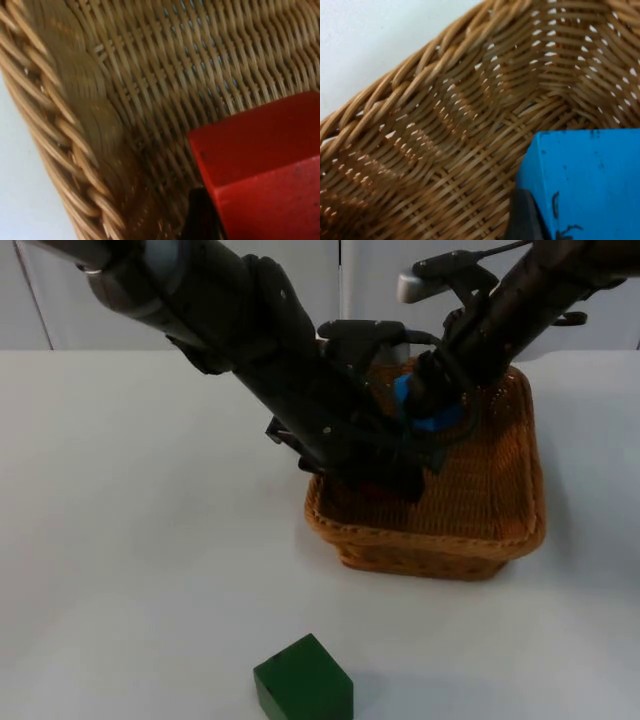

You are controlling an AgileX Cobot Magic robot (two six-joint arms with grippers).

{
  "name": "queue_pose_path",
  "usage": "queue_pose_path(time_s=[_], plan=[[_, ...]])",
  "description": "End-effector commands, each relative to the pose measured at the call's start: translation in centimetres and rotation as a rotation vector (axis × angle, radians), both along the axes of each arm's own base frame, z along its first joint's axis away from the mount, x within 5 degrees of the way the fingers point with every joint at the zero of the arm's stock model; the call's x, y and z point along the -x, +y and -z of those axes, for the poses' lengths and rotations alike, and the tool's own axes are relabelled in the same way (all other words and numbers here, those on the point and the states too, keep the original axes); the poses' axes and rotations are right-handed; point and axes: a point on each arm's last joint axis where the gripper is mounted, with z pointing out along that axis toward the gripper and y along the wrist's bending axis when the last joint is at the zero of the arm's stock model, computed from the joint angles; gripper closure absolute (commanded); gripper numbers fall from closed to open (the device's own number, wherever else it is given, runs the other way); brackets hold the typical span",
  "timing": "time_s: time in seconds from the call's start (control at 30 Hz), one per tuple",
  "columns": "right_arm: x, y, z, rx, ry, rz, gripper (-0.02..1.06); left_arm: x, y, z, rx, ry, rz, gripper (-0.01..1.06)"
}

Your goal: Pick up one cube with each hand and place exactly two cubes into the same basket, leaving the remaining cube outside.

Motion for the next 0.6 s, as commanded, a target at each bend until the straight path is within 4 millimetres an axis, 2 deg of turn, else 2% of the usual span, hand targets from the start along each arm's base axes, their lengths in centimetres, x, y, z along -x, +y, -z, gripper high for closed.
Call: queue_pose_path(time_s=[0.0, 0.1, 0.13, 0.23, 0.3, 0.33, 0.43, 0.53, 0.57], plan=[[-0.1, -0.1, 0.0, -0.009, -0.005, 0.010, 0.82, 0.1, -0.1, 0.2, 0.008, 0.018, -0.007, 0.96], [-0.2, -0.1, 0.0, -0.009, -0.009, 0.011, 0.65, 0.1, -0.1, 0.2, 0.011, 0.020, -0.011, 0.72], [-0.2, -0.1, 0.0, -0.009, -0.009, 0.011, 0.65, 0.1, -0.1, 0.2, 0.011, 0.020, -0.011, 0.72], [-0.2, -0.1, 0.0, -0.010, -0.012, 0.013, 0.48, 0.2, -0.2, 0.2, 0.025, 0.036, -0.020, 0.44], [-0.2, -0.1, 0.0, -0.011, -0.015, 0.013, 0.41, 0.3, -0.2, 0.0, 0.027, 0.045, -0.015, 0.30], [-0.2, -0.1, 0.0, -0.011, -0.015, 0.013, 0.41, 0.3, -0.2, 0.0, 0.027, 0.045, -0.015, 0.30], [-0.2, 0.0, -0.4, -0.030, -0.015, 0.020, 0.39, 0.4, -0.2, -0.7, 0.035, 0.041, -0.009, 0.19], [-0.1, 0.0, -1.4, -0.038, -0.020, 0.016, 0.39, 0.4, -0.2, -2.4, 0.054, 0.011, -0.007, 0.17], [-0.1, 0.0, -1.4, -0.038, -0.020, 0.016, 0.39, 0.4, -0.2, -2.4, 0.054, 0.011, -0.007, 0.17]])
